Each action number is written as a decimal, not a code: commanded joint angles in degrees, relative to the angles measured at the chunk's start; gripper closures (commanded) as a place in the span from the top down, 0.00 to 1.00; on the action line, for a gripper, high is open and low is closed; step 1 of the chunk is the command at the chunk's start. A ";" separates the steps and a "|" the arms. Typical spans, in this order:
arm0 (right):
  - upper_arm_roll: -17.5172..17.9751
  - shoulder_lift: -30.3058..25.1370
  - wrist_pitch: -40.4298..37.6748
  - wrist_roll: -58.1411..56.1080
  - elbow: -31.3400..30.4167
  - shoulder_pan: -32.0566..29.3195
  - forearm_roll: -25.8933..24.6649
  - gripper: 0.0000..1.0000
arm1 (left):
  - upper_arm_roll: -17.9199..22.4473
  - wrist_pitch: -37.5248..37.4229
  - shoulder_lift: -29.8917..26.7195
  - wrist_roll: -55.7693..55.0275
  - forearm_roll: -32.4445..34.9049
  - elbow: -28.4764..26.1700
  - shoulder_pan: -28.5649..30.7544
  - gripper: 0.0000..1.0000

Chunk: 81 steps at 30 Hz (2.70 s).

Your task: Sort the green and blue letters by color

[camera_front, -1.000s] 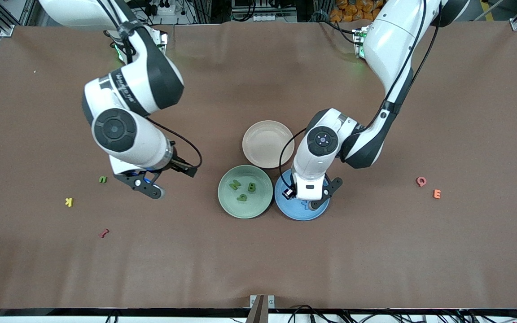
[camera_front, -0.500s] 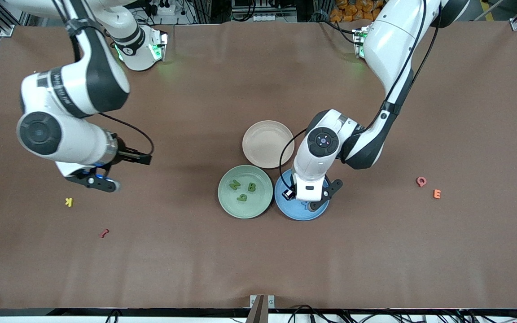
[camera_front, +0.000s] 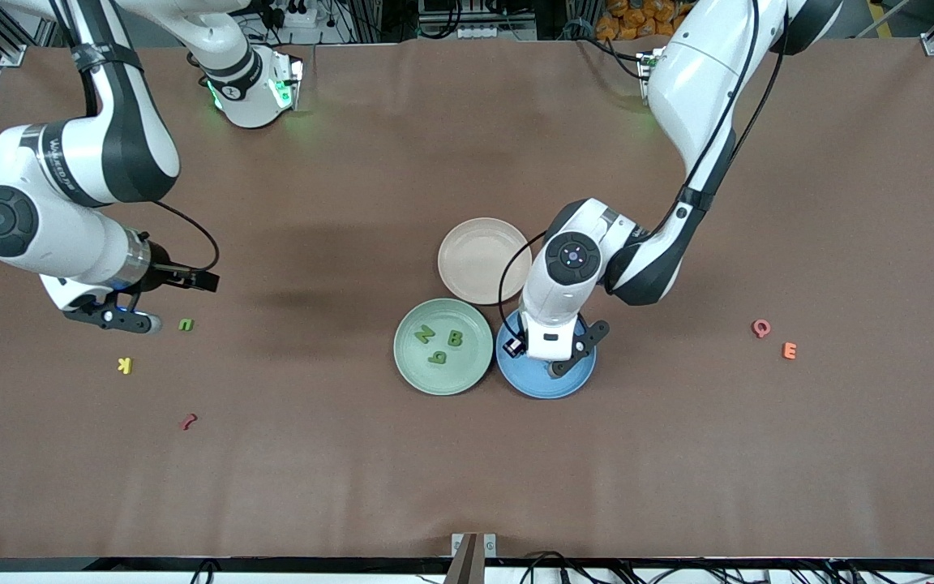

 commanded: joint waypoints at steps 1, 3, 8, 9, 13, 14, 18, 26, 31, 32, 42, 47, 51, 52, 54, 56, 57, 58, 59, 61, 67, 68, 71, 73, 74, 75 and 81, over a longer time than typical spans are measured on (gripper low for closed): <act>1.18 -4.97 5.23 -3.75 -7.84 -3.84 -1.43 1.00 | 0.22 -0.05 1.55 -0.30 -0.90 0.10 -0.32 0.29; 1.18 -5.85 7.25 -5.68 -9.95 -5.08 -1.34 1.00 | 0.22 -0.05 2.25 0.40 -0.20 0.10 -0.32 0.94; 1.09 -7.52 11.74 -10.61 -14.44 -7.80 -1.34 1.00 | 0.31 -0.31 2.61 0.85 -0.02 -0.17 -1.99 1.00; 1.09 -7.79 12.53 -11.14 -15.23 -8.24 -1.43 1.00 | 0.40 -0.49 2.52 0.85 0.07 -0.17 -1.99 1.00; 1.09 -8.23 16.22 -11.84 -18.13 -9.74 -1.43 1.00 | 0.83 -1.89 1.12 4.00 0.07 -0.08 -1.11 1.00; 1.09 -8.14 17.36 -12.02 -18.75 -10.26 -1.43 1.00 | 0.92 -2.24 0.68 5.75 0.07 -0.08 -0.67 1.00; 1.09 -7.79 23.16 -14.91 -21.65 -12.19 -1.43 1.00 | 1.10 -5.05 -1.34 13.31 0.59 -0.08 1.87 1.00; 1.18 -4.28 29.58 -17.56 -22.88 -15.10 -1.43 1.00 | 0.40 -10.15 -5.74 29.48 4.47 -0.08 10.13 1.00; 1.18 -1.29 33.79 -17.56 -22.88 -15.28 -1.43 1.00 | 0.31 -10.33 -7.76 31.43 4.38 -0.08 12.86 1.00; 1.18 -0.76 34.76 -17.56 -22.80 -15.28 -1.43 0.99 | 0.31 -10.33 -8.11 31.61 4.46 -0.08 13.74 1.00; 1.18 3.98 41.44 -19.14 -22.79 -15.10 -1.43 0.91 | 0.13 -15.68 -11.54 42.75 2.01 -0.26 20.07 1.00; 1.18 6.36 45.05 -20.98 -22.79 -15.10 -1.43 0.87 | 0.13 -20.78 -14.53 53.47 -1.33 -0.26 26.12 1.00; 1.09 7.94 47.42 -23.26 -22.71 -15.01 -1.43 0.84 | 0.13 -22.28 -16.02 61.38 -2.83 -0.34 30.61 1.00; 1.09 8.29 47.86 -23.88 -22.71 -15.01 -1.43 0.84 | 0.31 -22.37 -16.20 63.40 -3.26 -0.43 31.40 1.00; 1.09 8.91 48.74 -24.85 -22.71 -15.10 -1.43 0.84 | 1.10 -23.51 -17.16 67.01 -4.06 -0.43 31.67 1.00; 1.09 9.43 49.18 -25.38 -22.62 -15.10 -1.43 0.82 | 4.07 -24.48 -18.13 69.48 -4.93 -0.69 30.80 1.00; 1.09 9.70 49.19 -25.47 -22.53 -15.10 -1.43 0.81 | 5.57 -24.48 -18.92 70.44 -5.55 -1.48 29.93 1.00; 1.09 9.79 49.27 -25.47 -22.53 -15.10 -1.43 0.80 | 6.71 -24.48 -19.79 71.50 -6.25 -2.62 28.87 1.00; 1.09 9.96 49.36 -25.47 -22.53 -15.10 -1.43 0.79 | 8.03 -24.48 -21.11 72.90 -7.21 -4.20 28.08 1.00; 1.09 10.14 49.54 -25.56 -22.44 -15.19 -1.43 0.79 | 9.71 -24.48 -23.22 75.71 -8.19 -6.57 27.54 1.00; 1.09 11.72 50.76 -25.47 -22.18 -15.36 -1.43 0.76 | 10.33 -24.57 -30.25 78.89 -8.28 -13.17 27.28 1.00; 1.09 11.90 50.94 -25.47 -22.18 -15.45 -1.43 0.76 | 10.33 -24.66 -31.31 78.72 -8.28 -14.22 27.19 1.00; 1.09 12.60 51.03 -25.47 -21.74 -15.54 -1.43 0.73 | 10.33 -25.27 -34.73 78.54 -8.19 -17.12 27.11 1.00; 1.09 13.04 51.03 -25.47 -21.39 -15.63 -1.34 0.73 | 10.33 -25.97 -37.37 78.54 -8.19 -19.58 27.10 1.00; 1.09 13.21 50.94 -25.38 -21.21 -15.80 -1.34 0.72 | 10.42 -26.15 -38.60 78.54 -8.19 -20.81 27.10 1.00; 1.09 13.39 51.03 -25.38 -21.04 -15.98 -1.34 0.72 | 10.42 -26.24 -39.92 78.54 -8.02 -21.95 27.10 1.00; 1.09 14.88 50.94 -25.03 -20.16 -15.98 -1.25 0.68 | 10.42 -28.34 -43.97 78.80 -7.31 -23.28 27.46 1.00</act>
